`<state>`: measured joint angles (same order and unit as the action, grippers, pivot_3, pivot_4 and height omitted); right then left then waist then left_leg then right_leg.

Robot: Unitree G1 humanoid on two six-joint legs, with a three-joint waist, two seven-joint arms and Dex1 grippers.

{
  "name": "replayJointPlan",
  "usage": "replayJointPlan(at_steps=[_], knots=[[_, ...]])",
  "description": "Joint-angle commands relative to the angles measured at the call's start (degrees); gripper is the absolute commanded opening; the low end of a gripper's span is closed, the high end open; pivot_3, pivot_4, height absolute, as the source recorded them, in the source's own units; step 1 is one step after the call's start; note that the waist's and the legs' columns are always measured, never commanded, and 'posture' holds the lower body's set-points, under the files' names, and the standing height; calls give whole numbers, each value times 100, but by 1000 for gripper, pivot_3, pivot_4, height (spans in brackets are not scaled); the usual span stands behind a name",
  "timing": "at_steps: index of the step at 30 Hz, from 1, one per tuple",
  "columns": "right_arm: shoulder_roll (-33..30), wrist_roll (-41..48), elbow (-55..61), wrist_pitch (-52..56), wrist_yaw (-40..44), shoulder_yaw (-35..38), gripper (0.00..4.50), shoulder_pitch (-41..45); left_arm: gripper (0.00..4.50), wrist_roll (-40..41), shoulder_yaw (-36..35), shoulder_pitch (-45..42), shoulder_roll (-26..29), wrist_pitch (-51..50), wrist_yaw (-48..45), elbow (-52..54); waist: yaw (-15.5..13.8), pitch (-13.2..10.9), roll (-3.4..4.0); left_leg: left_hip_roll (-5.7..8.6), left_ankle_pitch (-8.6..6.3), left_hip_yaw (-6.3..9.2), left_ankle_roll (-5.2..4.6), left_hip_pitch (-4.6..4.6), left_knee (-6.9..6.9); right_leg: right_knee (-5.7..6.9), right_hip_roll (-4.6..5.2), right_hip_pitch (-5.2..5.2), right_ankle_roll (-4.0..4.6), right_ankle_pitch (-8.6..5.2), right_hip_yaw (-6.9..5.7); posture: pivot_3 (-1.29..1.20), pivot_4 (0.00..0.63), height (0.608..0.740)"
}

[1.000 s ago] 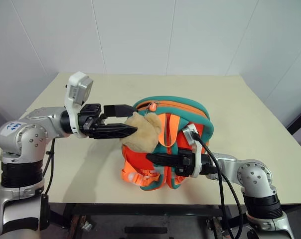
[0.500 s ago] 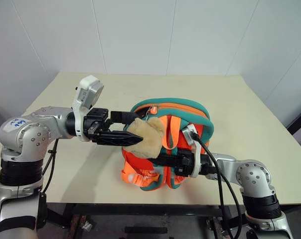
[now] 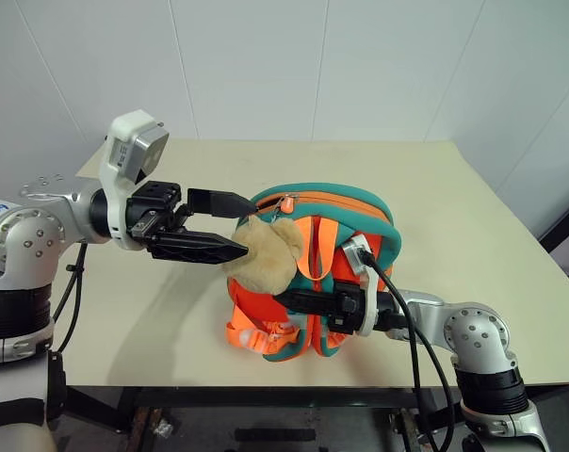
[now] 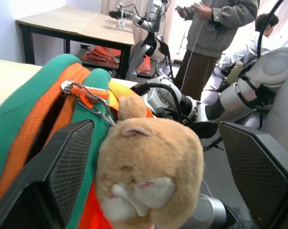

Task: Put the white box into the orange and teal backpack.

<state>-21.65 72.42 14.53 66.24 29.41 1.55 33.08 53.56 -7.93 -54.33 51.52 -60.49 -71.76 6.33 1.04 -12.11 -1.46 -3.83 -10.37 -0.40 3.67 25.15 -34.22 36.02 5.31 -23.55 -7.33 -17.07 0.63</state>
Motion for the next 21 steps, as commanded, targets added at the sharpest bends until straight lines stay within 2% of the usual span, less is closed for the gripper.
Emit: replayJointPlan(at_steps=[1, 6, 14, 17, 21], knots=[[55, 26, 62, -86, 76, 40, 45, 87, 4486, 107, -23, 180, 106, -66, -10, 262, 30, 0, 0, 0, 0, 0, 0, 0, 2, -1, 0, 0, 0, 0, 0, 0, 150, 740], [106, 14, 62, -75, 85, 27, 45, 113, 4486, -35, 246, 432, -44, 107, 38, 504, 43, 0, 0, 0, 0, 0, 0, 0, 2, 0, 0, 1, 0, 0, 1, 0, 150, 740], [115, 9, 74, -69, 70, 50, 45, 115, 4486, -144, 422, 316, -496, 340, 274, 448, 40, 0, 0, 0, 0, 0, 0, 0, 1, 1, 0, 1, 0, 0, 1, 0, 150, 740], [121, 8, 82, -77, 59, 54, 45, 108, 3854, -214, 403, 264, -592, 360, 389, 374, 41, 0, 0, 0, 0, 0, 0, 0, 1, 1, 0, 1, -1, 0, 2, 0, 150, 740], [141, 4, 88, -89, 44, 53, 45, 94, 2673, -202, 292, 185, -775, 463, 543, 284, 41, 0, 0, 0, 0, 0, 0, 0, 1, 1, 0, 0, -1, 1, 2, 0, 150, 740]])
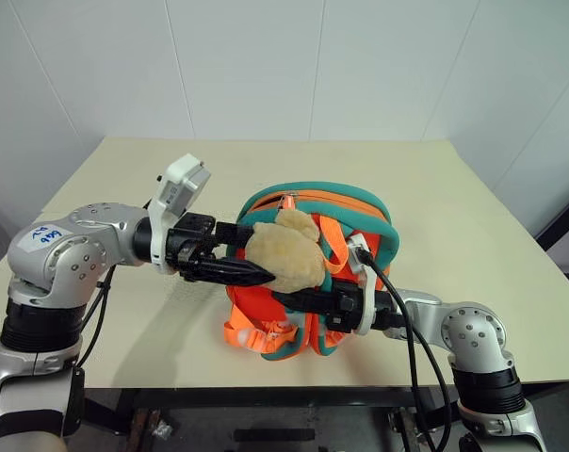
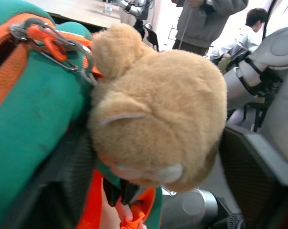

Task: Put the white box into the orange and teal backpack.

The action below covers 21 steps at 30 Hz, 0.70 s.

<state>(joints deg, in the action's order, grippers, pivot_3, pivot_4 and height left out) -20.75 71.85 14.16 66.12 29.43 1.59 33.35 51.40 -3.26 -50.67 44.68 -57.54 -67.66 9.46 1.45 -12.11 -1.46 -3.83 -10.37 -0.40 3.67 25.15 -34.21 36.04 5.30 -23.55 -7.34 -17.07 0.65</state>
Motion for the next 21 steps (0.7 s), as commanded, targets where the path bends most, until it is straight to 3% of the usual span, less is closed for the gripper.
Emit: replayJointPlan(at_steps=[1, 6, 9, 15, 21], knots=[[59, 62, 126, -78, 38, 46, 45, 62, 2315, 63, -223, -213, -145, 152, 197, -59, -1, 0, 0, 0, 0, 0, 0, 0, -1, 0, 0, 0, 0, 0, 0, 0, 150, 740], [80, 67, 145, -89, 29, 34, 45, 40, 1080, 141, -297, -195, -219, 151, 309, -35, 7, 0, 0, 0, 0, 0, 0, 0, -1, 0, 0, 0, -2, 1, 1, 0, 150, 740], [73, 82, 153, -92, 26, 37, 45, 33, 667, 177, -307, -105, -122, 127, 236, 71, 6, 0, 0, 0, 0, 0, 0, 0, -1, 0, 0, 0, -2, 1, 1, 0, 150, 740], [62, 106, 155, -77, 18, 45, 45, 20, 576, 128, -767, 62, 401, 414, -132, -147, 16, 0, 0, -1, 0, -1, 0, -2, 3, 1, -1, -2, -1, 0, 2, 0, 150, 740], [74, 102, 136, -62, 40, 14, 45, 29, 576, -200, -1053, 20, 1153, 545, -404, -1092, 12, 0, 0, 0, 0, -2, 0, -1, 2, -3, 0, -1, -1, 0, 1, 0, 150, 740]])
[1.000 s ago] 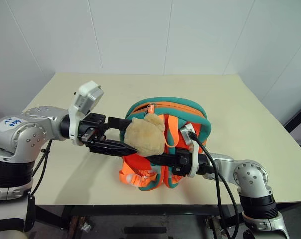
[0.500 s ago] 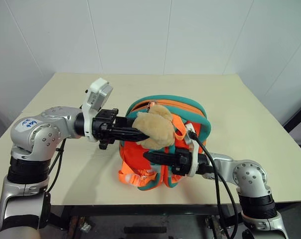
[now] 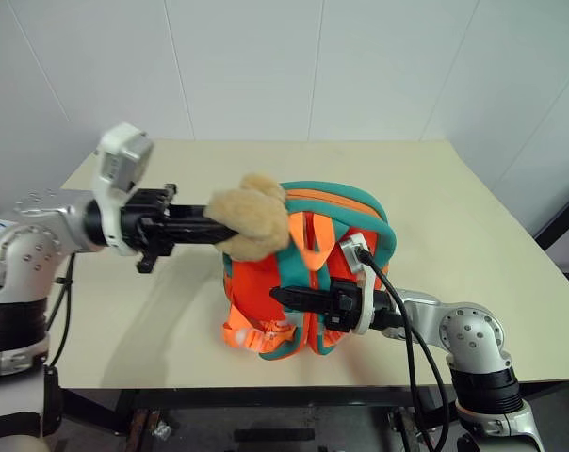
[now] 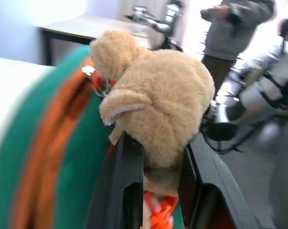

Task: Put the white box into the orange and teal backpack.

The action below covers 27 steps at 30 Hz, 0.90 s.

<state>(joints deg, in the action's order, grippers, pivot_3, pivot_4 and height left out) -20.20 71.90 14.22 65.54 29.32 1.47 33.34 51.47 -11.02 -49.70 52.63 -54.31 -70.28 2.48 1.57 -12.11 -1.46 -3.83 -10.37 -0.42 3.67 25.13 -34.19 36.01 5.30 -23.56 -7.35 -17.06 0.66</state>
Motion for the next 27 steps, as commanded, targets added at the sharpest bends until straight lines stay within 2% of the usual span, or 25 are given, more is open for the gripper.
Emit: replayJointPlan(at_steps=[1, 8, 13, 19, 24, 27], knots=[[23, 97, 128, -2, 55, 22, 45, 33, 576, -303, -274, -28, 485, 282, -214, -545, 7, 0, 0, 0, 0, 0, 0, -1, 0, 1, 0, 0, 0, 0, 0, 0, 150, 740], [44, 107, 134, 10, 44, 11, 45, 39, 576, -657, -226, 539, 871, 416, -484, -1430, 9, 0, 0, -1, 0, -6, 0, -3, 8, 1, 1, -5, 4, -2, 0, 0, 150, 740], [44, 124, 149, 15, 11, 23, 45, 35, 576, -1045, -101, 1062, 745, 692, -446, -2083, 13, 1, -1, -4, 0, -10, 0, -4, 8, 0, 2, -6, 5, -2, 0, 0, 150, 740], [41, 151, 159, 30, -15, 30, 45, 38, 576, -1472, 238, 1188, 197, 991, -114, -2417, -4, 7, -11, -5, 0, -12, 0, -4, 6, 0, 3, -5, 10, 0, -2, 0, 150, 740], [57, 173, 156, 43, -38, 38, 45, 63, 576, -1517, 361, 1215, -500, 1104, 169, -2181, -10, 11, -18, -5, 0, -13, 0, -4, 3, 2, 4, -3, 9, 3, -2, 0, 150, 740], [69, 190, 177, 56, -64, 52, 45, 54, 576, -1510, 420, 1395, -724, 1029, 291, -1925, -12, 12, -19, -5, 0, -12, 0, -5, 2, 4, 4, -3, 8, 3, -2, 0, 150, 740]])
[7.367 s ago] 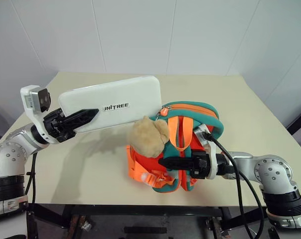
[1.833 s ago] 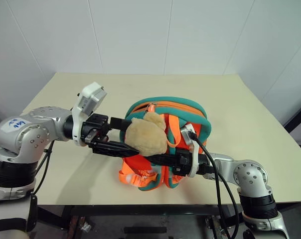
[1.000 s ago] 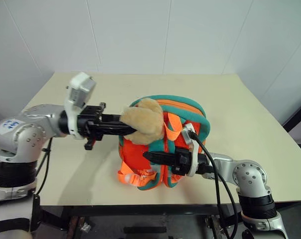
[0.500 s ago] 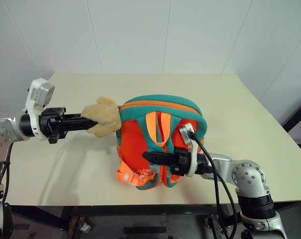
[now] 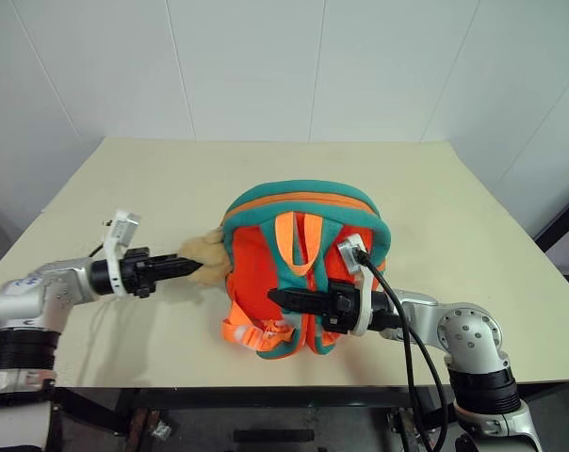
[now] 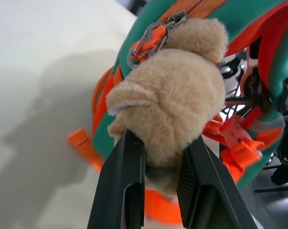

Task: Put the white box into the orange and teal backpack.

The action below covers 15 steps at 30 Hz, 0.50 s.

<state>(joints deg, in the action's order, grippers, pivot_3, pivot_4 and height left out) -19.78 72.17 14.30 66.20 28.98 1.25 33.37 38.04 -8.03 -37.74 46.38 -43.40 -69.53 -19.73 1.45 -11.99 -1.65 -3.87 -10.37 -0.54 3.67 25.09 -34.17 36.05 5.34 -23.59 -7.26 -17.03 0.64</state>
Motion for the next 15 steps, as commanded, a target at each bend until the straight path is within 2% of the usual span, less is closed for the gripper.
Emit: replayJointPlan(at_steps=[1, 8, 15], knots=[[28, 174, 180, -6, -40, 81, 45, 45, 576, -161, 142, 281, -127, -100, 234, 406, -7, 1, -1, 0, 0, 0, 0, 0, 0, 1, 0, 0, 0, 0, 0, 0, 150, 740], [31, 245, 232, 1, -132, 108, 45, -5, 576, 111, -119, 992, -199, -533, 398, 887, -10, 12, -9, 1, 0, 0, 0, -6, -1, -5, 4, 9, 2, 1, 0, 0, 150, 740], [36, 265, 191, -14, -172, 101, 45, 33, 576, 508, -342, 1276, -159, -1361, 566, 997, 4, 12, -9, 1, 0, 0, 0, -8, 0, -7, 6, 9, 6, 2, -1, 0, 150, 740]])
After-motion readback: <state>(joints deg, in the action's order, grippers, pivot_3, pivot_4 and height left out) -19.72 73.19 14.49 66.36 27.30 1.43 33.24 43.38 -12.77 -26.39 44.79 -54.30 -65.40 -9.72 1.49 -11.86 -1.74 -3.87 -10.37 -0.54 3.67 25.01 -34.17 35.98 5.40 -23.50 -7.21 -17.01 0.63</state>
